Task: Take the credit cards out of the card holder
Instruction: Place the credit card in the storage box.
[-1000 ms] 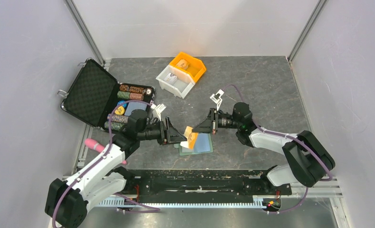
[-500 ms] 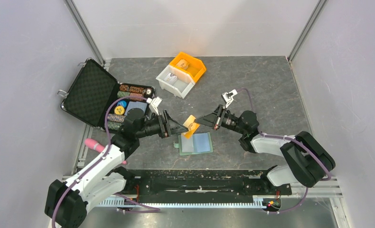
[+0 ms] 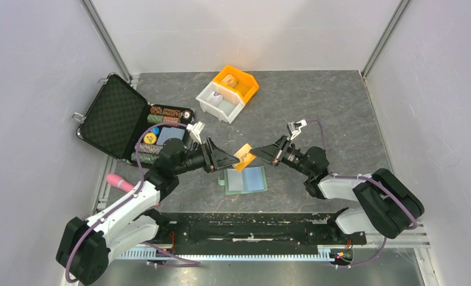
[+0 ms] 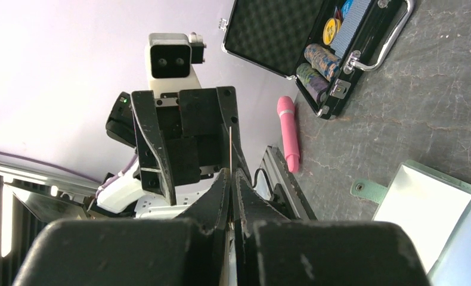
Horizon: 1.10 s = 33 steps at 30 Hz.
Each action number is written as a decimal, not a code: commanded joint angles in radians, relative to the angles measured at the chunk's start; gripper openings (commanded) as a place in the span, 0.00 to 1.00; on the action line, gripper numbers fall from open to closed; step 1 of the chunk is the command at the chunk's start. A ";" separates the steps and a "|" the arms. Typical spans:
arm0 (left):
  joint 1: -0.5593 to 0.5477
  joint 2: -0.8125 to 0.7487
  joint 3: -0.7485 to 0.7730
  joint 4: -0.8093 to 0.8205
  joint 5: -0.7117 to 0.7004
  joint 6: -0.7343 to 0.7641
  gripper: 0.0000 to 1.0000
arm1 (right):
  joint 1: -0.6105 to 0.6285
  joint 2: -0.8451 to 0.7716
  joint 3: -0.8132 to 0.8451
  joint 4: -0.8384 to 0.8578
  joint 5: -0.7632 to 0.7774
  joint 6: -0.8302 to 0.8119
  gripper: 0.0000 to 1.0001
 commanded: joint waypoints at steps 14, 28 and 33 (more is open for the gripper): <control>-0.061 0.036 -0.027 0.158 -0.058 -0.098 0.29 | -0.004 0.044 -0.032 0.135 0.069 0.073 0.00; -0.062 -0.008 -0.079 0.159 -0.082 -0.119 0.19 | -0.004 0.095 -0.055 0.169 0.075 0.091 0.00; -0.062 -0.007 -0.073 0.159 -0.089 -0.121 0.06 | -0.002 0.099 -0.058 0.169 0.068 0.091 0.00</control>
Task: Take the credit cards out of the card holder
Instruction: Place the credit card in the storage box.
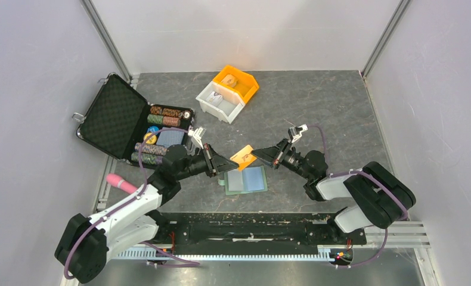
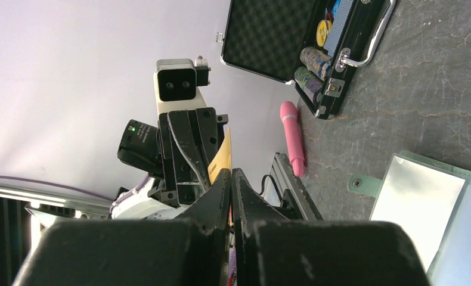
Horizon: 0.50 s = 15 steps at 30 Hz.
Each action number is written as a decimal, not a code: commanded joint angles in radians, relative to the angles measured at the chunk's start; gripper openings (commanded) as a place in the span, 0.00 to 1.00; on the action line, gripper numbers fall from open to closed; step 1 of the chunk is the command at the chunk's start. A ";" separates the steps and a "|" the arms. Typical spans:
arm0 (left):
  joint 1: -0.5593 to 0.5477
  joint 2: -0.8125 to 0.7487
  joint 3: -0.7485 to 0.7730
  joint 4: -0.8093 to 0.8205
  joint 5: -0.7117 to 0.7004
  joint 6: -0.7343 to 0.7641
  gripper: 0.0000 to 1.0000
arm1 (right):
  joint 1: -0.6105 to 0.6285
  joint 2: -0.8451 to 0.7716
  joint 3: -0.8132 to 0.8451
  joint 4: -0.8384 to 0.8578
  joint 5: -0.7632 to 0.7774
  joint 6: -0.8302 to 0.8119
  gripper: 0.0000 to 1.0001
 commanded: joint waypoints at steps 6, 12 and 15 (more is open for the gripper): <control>-0.004 -0.027 0.008 0.037 -0.023 -0.050 0.02 | -0.004 -0.001 -0.010 0.037 0.001 -0.023 0.04; -0.004 -0.029 0.016 0.003 -0.061 -0.052 0.02 | -0.004 -0.086 0.007 -0.130 0.002 -0.137 0.45; -0.004 -0.021 0.037 -0.034 -0.103 -0.035 0.02 | -0.004 -0.151 0.013 -0.251 0.009 -0.222 0.61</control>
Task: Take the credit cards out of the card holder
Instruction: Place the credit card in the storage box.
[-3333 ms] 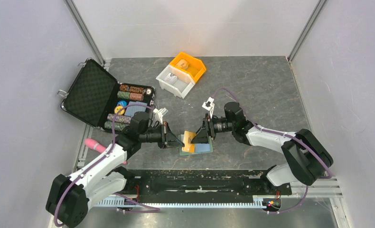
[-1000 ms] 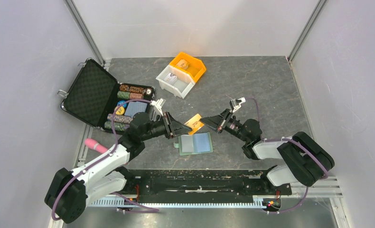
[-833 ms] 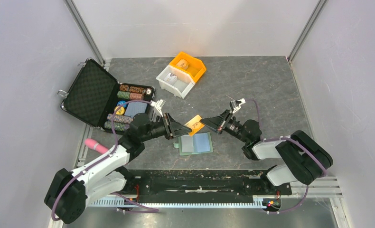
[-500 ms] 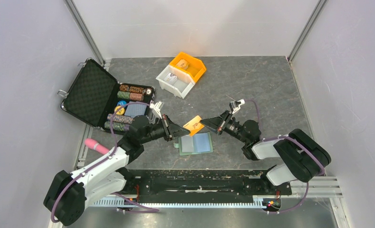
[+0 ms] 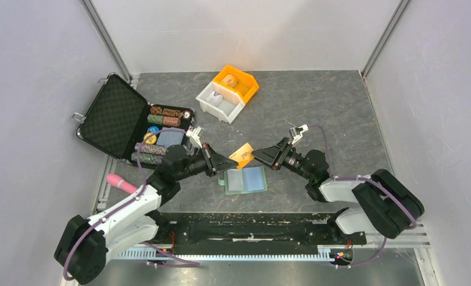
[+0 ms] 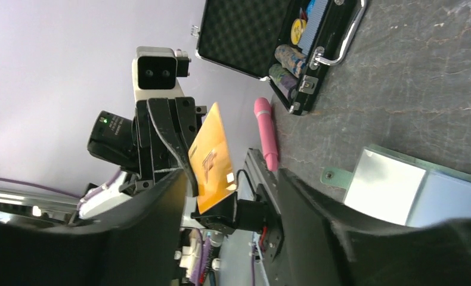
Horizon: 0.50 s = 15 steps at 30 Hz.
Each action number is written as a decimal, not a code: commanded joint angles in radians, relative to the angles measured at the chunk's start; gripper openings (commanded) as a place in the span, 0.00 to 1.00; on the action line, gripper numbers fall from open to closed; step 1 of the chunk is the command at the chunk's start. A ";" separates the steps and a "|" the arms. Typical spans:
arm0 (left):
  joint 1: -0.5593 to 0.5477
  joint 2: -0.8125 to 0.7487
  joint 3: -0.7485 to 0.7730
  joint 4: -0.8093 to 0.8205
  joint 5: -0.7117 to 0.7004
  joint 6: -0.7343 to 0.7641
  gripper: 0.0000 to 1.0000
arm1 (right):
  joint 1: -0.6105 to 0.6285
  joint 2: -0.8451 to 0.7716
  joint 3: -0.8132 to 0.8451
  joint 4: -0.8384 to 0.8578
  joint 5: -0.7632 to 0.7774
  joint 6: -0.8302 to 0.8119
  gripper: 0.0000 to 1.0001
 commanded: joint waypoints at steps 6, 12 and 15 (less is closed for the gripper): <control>-0.002 0.061 0.143 -0.088 -0.166 0.027 0.02 | -0.005 -0.205 0.058 -0.416 0.009 -0.352 0.98; 0.025 0.212 0.325 -0.197 -0.316 0.100 0.02 | -0.006 -0.339 0.104 -0.705 0.047 -0.598 0.98; 0.082 0.311 0.422 -0.215 -0.340 0.095 0.02 | -0.004 -0.402 0.116 -0.828 0.085 -0.693 0.98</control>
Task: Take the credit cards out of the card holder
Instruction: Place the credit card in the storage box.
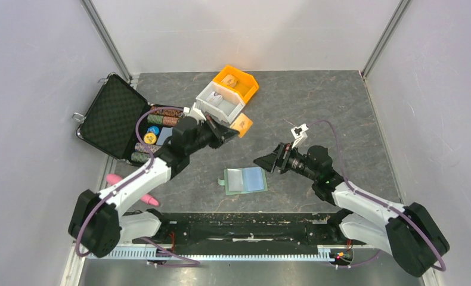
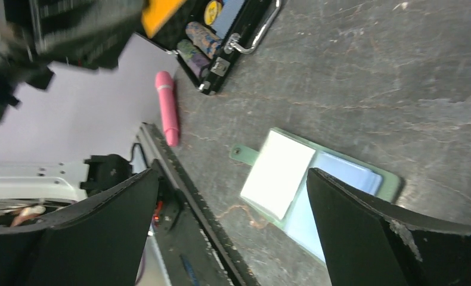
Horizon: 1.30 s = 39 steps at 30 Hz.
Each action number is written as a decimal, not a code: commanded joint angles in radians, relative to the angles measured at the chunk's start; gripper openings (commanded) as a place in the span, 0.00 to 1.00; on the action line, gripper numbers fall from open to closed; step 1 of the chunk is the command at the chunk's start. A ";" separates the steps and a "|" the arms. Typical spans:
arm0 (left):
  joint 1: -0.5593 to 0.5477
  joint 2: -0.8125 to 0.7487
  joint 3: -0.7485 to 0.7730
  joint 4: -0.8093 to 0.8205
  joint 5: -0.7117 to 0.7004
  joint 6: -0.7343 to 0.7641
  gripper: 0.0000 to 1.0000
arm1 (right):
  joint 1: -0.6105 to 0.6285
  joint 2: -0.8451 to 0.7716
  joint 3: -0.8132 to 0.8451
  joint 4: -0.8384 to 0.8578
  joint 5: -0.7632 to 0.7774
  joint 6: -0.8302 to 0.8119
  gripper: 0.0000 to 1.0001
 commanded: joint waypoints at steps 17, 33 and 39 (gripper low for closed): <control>0.244 0.822 0.862 -0.107 -0.113 0.122 0.02 | -0.003 -0.137 0.122 -0.454 0.125 -0.389 0.98; 0.308 1.173 1.253 -0.234 -0.037 0.095 0.02 | -0.003 -0.091 0.186 -0.496 0.146 -0.412 0.98; 0.328 1.238 1.317 -0.239 -0.031 0.070 0.04 | -0.003 -0.086 0.201 -0.520 0.160 -0.422 0.98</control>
